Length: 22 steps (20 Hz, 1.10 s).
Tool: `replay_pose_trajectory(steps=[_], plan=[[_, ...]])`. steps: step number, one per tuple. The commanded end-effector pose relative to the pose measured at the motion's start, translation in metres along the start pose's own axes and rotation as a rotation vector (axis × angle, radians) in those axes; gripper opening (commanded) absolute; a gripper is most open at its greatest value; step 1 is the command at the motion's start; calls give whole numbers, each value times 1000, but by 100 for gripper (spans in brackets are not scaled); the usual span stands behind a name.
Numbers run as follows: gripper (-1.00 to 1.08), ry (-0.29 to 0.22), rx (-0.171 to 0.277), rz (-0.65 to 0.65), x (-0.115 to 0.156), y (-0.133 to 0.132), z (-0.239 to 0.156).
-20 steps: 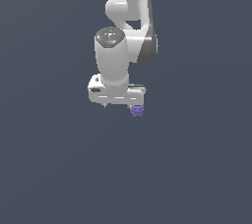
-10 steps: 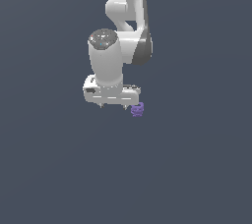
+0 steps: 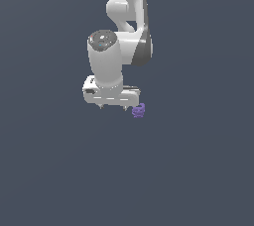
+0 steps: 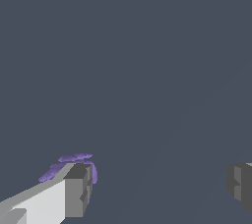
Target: Pick up the object and move it to a goal position.
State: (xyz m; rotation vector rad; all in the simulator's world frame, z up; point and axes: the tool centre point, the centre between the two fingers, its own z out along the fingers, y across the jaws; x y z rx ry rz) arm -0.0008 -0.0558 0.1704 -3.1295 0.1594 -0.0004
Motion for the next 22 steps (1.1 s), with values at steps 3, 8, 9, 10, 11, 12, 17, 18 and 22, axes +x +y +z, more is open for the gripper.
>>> replay_pose_trajectory(steps=[3,8,9,10,11,12,17,18,22], plan=[[100,-1,0,35,-2,-3,2],[100,-1,1,100,-4,-10,7],[100,-1,1,117,-5,-11,8],[100,-1,2,134,-6,-13,9],[100,-2,2,153,-7,-15,10],[100,-2,2,172,-8,-17,11],[100,-3,2,285,-13,-27,18],[100,-3,3,308,-14,-29,20],[100,-3,3,401,-19,-37,25]])
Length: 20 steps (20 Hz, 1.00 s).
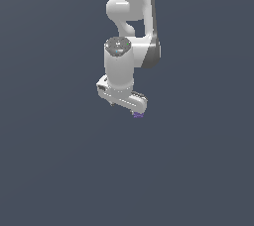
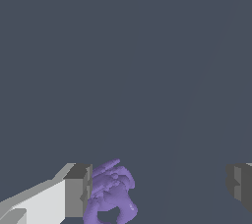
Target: Pick up the object and move it to a goal position.
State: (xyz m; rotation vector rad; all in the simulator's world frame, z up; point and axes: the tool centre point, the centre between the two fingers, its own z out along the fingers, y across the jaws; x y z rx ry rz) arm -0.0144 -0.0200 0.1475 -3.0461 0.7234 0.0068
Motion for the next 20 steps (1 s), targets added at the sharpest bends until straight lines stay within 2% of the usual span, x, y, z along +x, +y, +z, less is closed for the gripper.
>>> replay_pose_trajectory(steps=[1,20], plan=[[100,0,0,60,-5,-4,4],[100,0,-2,505,-40,-28,29]])
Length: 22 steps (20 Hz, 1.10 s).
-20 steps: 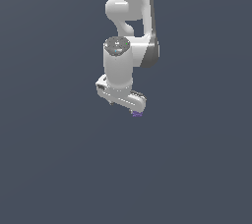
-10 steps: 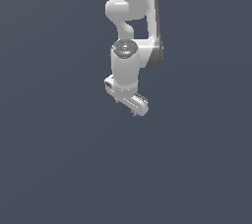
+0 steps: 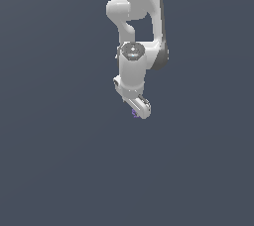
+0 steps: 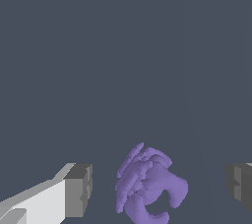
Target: Pick up the object and move it to a goal position.
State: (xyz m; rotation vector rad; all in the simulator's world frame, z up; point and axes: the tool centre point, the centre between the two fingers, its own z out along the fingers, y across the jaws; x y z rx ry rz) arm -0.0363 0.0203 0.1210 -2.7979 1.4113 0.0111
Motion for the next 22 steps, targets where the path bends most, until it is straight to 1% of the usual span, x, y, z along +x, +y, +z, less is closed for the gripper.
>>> replay_pose_trajectory(steps=[1,15,22], plan=[[100,1,0,60,-6,0,3],[100,6,-1,389,-35,0,20],[100,9,-1,510,-46,1,26]])
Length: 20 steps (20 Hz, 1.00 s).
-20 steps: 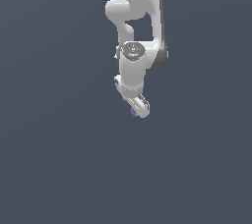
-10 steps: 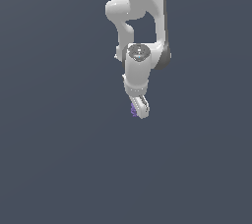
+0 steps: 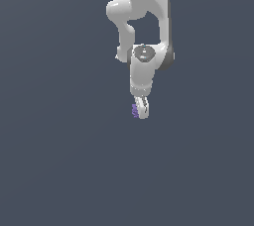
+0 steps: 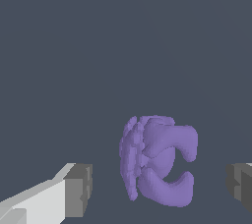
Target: Pick up the object and move it to a goal position.
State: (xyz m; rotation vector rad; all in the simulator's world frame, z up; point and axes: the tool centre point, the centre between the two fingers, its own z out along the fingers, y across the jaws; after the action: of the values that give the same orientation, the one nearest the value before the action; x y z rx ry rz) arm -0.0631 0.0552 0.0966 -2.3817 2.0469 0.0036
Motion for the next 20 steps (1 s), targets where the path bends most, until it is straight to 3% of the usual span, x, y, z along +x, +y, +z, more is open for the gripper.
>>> replay_pose_trajectory(steps=[1,14,20], plan=[[100,1,0,37,-2,2,2],[100,2,1,93,-7,5,6],[100,3,1,95,-6,5,25]])
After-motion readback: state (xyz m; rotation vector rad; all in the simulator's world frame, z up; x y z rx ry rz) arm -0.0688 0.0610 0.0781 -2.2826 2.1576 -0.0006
